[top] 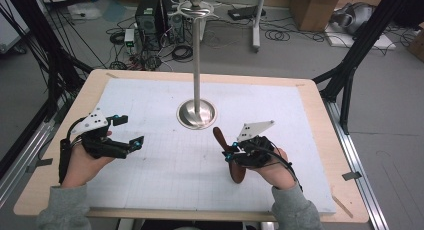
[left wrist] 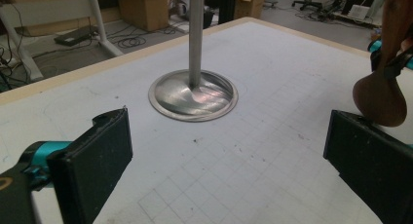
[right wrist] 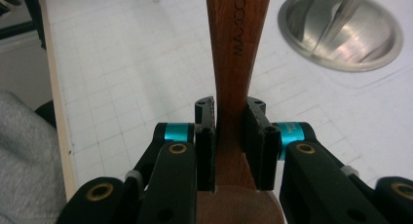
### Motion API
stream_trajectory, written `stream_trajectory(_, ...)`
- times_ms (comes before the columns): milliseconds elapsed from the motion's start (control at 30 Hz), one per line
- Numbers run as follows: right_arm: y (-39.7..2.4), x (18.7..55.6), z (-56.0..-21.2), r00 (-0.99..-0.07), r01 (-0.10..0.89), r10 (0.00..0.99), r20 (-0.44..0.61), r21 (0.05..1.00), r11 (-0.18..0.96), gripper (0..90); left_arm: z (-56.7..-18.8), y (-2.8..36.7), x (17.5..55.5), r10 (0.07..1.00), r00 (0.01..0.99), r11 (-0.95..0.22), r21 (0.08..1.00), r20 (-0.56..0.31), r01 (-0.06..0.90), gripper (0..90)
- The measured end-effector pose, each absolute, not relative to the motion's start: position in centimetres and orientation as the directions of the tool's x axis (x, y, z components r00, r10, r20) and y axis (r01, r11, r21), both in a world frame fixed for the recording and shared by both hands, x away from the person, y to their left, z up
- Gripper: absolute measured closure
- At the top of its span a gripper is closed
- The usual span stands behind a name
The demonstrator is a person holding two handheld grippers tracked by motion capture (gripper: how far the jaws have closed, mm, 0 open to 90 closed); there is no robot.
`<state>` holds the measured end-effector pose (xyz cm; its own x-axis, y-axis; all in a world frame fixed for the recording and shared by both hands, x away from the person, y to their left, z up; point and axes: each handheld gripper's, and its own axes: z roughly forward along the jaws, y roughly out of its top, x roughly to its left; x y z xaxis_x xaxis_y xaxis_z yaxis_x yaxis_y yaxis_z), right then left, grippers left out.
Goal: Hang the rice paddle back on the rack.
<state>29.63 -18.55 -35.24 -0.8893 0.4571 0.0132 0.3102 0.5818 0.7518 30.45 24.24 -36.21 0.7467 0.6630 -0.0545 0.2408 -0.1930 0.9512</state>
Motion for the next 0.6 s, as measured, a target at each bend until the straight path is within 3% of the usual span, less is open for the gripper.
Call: stream_trajectory(600,-19.7,29.6,-34.1,-0.874,0.264,0.485,-0.020,0.819,0.510,77.1,-36.3,24.3,30.3,0.667,0.743,-0.196,0.950,-0.054,0.245,4.2)
